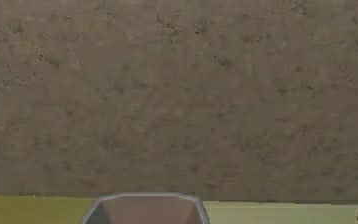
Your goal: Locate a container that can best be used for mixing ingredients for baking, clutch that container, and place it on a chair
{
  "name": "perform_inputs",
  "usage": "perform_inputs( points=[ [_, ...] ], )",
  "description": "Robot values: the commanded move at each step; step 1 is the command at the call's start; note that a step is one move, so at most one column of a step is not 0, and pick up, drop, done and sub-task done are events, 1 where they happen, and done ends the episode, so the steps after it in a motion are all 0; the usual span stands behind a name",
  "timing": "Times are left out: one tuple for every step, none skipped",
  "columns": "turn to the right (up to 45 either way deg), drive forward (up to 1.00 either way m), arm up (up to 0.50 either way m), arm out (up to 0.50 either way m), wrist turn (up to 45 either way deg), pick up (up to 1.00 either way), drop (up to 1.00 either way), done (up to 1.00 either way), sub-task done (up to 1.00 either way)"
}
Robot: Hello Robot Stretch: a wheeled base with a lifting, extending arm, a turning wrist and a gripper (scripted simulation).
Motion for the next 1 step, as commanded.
perform_inputs(
  points=[
    [-39.0,0.00,0.00,0.00,0.0,0.00,0.00,0.00,0.00]
  ],
)
